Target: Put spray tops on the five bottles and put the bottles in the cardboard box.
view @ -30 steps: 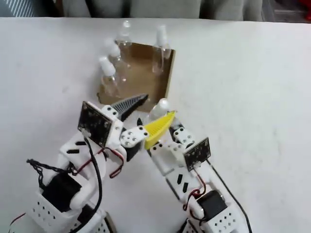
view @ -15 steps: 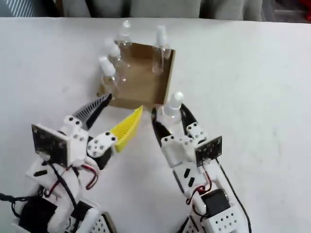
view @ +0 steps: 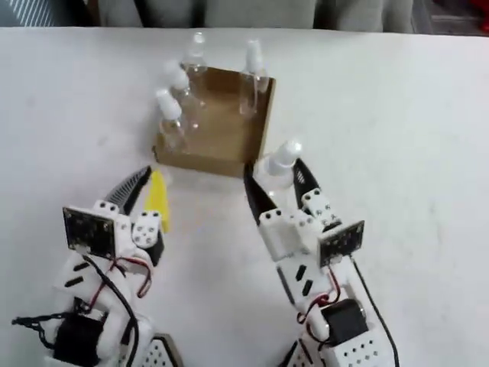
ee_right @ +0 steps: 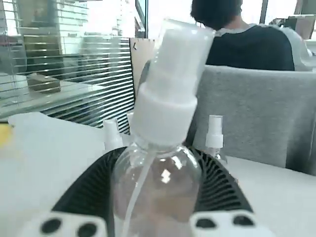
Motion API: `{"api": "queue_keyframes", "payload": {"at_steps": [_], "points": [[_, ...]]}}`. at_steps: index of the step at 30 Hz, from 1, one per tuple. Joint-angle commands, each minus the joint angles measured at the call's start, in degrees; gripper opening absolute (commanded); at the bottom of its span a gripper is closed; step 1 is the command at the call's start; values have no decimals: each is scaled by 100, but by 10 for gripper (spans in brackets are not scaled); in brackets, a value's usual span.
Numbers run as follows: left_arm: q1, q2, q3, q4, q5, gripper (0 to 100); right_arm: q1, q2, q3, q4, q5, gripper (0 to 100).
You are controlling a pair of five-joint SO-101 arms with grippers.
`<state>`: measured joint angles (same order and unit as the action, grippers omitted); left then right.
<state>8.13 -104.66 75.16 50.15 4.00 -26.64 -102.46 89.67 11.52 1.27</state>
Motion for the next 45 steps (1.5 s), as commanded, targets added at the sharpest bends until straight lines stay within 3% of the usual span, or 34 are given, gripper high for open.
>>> {"api": "queue_keyframes", "payload": {"at_steps": [1, 6, 17, 21, 26, 38, 45], "points": [[-224, -31, 299, -18, 167, 56, 40, -22, -721, -145, -9, 17], [-242, -31, 985, -35, 818, 56, 40, 857, -1398, -321, -9, 17], [-435, -22, 2189, -1284, 756, 56, 40, 4725, -2242, -2545, -9, 17], [-567, -22, 2180, -1134, 712, 57, 40, 5912, -2470, -3635, -9, 17], [-541, -22, 2180, -949, 18, 57, 127, 7336, -2760, -4822, -9, 17], [-541, -22, 2180, -949, 0, 57, 418, 10624, -3903, -7081, -18, 17], [-549, -22, 2180, -949, 0, 57, 497, 12031, -4545, -7767, -9, 17]]}}
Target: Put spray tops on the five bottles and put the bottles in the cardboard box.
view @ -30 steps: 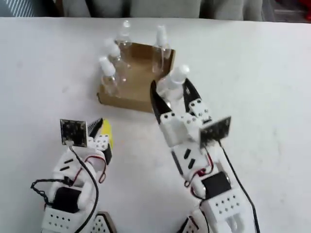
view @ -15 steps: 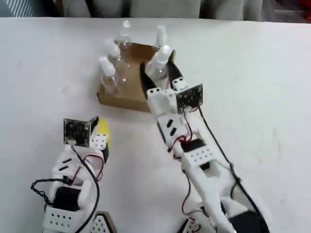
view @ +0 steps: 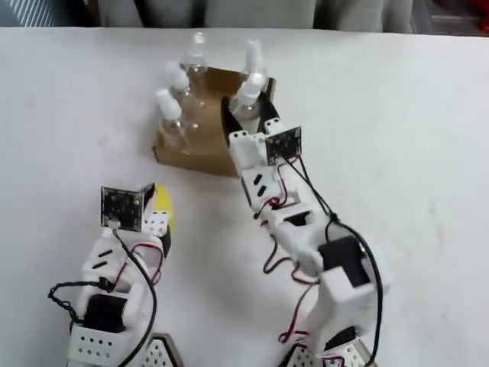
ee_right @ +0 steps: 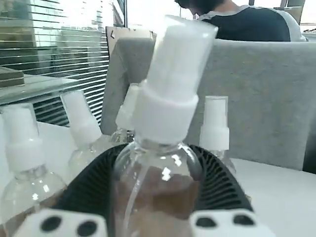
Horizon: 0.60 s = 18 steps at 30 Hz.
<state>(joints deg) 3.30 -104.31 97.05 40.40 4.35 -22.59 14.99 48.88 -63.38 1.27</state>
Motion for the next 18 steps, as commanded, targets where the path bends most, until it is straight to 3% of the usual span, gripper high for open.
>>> {"api": "queue_keyframes", "payload": {"at_steps": [1, 18], "points": [[-75, -57, -9, 26, -35, 57, 127, 426, -563, -295, -9, 16], [-84, -57, -9, 26, -35, 57, 163, 1007, -1134, -233, 0, 16]]}}
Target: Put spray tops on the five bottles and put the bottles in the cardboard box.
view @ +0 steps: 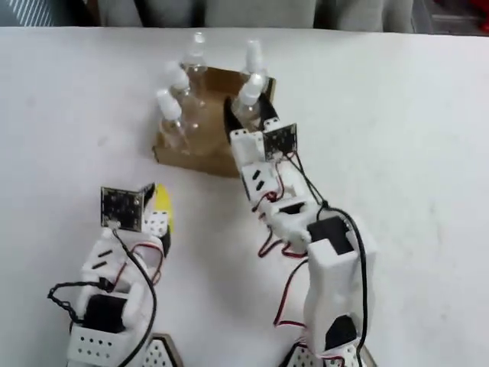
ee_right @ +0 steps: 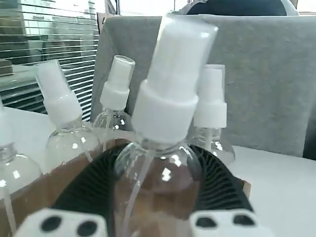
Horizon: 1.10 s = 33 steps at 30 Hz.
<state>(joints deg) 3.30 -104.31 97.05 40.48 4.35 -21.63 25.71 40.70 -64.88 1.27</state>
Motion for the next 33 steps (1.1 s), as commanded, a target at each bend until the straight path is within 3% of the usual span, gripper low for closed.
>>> {"api": "queue_keyframes", "payload": {"at_steps": [1, 21, 26, 33], "points": [[-84, -57, -9, 18, -35, 57, 66, -66, -325, -84, 0, 16], [-101, -57, -9, 18, -35, 57, 31, 664, -835, 233, 0, 17], [-101, -57, -9, 18, -35, 57, -31, 681, -809, 242, 475, 17], [-101, -57, -9, 18, -35, 57, -154, 681, -686, 242, 519, 19]]}}
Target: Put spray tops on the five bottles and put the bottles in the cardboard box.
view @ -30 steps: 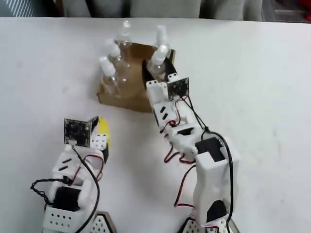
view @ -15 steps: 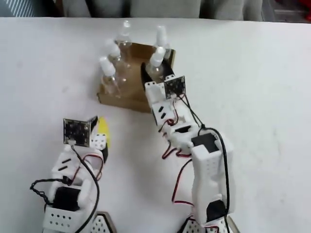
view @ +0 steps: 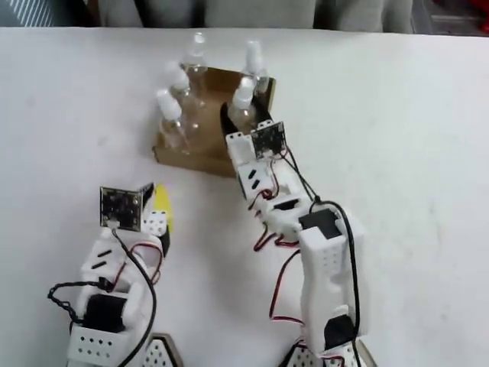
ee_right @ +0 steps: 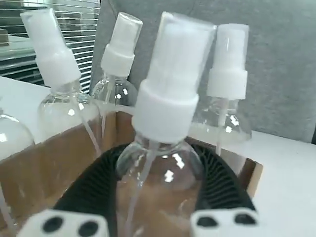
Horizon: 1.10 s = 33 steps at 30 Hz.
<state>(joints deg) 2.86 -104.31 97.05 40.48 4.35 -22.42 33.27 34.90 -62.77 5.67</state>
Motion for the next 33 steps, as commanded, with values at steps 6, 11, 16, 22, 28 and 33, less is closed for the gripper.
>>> {"api": "queue_keyframes", "payload": {"at_steps": [6, 11, 16, 22, 28, 33], "points": [[-57, -57, -9, 18, -35, 57, -92, -75, -114, 356, 70, 59], [-57, -57, -9, 26, -35, 57, -92, -84, -114, 505, 44, 139], [-57, -57, -9, 62, -44, 57, -92, -136, -70, 514, 70, 142], [-57, -57, -9, 88, -44, 57, -136, -145, -18, 514, 88, 199], [-57, -57, -9, 88, -44, 57, -215, -233, 97, 514, 88, 265], [-57, -57, -9, 88, -44, 57, -242, -593, 360, 514, 53, 267]]}}
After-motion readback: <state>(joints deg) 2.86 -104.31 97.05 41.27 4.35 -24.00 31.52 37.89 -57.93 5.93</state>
